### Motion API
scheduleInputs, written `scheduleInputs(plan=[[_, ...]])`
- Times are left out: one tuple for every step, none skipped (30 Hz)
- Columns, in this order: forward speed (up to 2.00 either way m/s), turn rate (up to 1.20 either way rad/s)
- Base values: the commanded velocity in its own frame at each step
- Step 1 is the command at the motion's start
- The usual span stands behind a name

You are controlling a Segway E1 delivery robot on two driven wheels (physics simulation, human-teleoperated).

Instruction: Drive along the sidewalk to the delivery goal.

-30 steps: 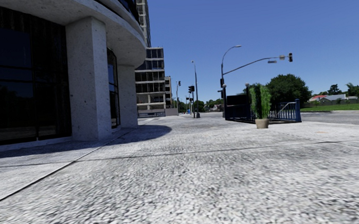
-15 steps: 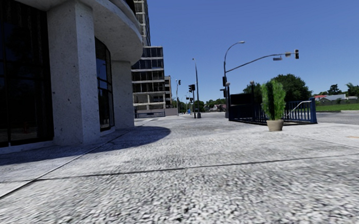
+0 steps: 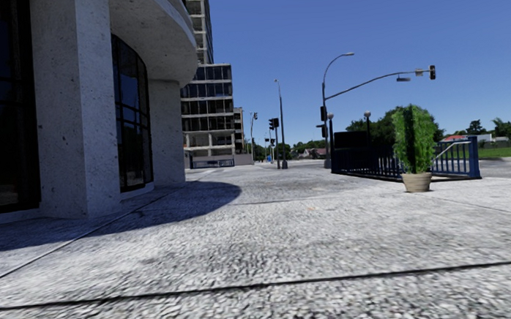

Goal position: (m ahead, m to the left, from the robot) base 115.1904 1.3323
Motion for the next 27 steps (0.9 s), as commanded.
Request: scheduleInputs(plan=[[2.00, 0.00], [2.00, 0.00], [2.00, 0.00], [2.00, 0.00], [2.00, 0.00], [2.00, 0.00], [2.00, 0.00], [2.00, 0.00], [2.00, 0.00], [2.00, 0.00], [2.00, 0.00], [2.00, 0.00], [2.00, 0.00], [2.00, 0.00], [2.00, 0.00], [2.00, 0.00], [2.00, 0.00], [2.00, 0.00], [2.00, 0.00], [2.00, 0.00], [2.00, 0.00], [2.00, 0.00], [2.00, 0.00], [2.00, 0.00], [2.00, 0.00], [2.00, 0.00], [2.00, 0.00]])
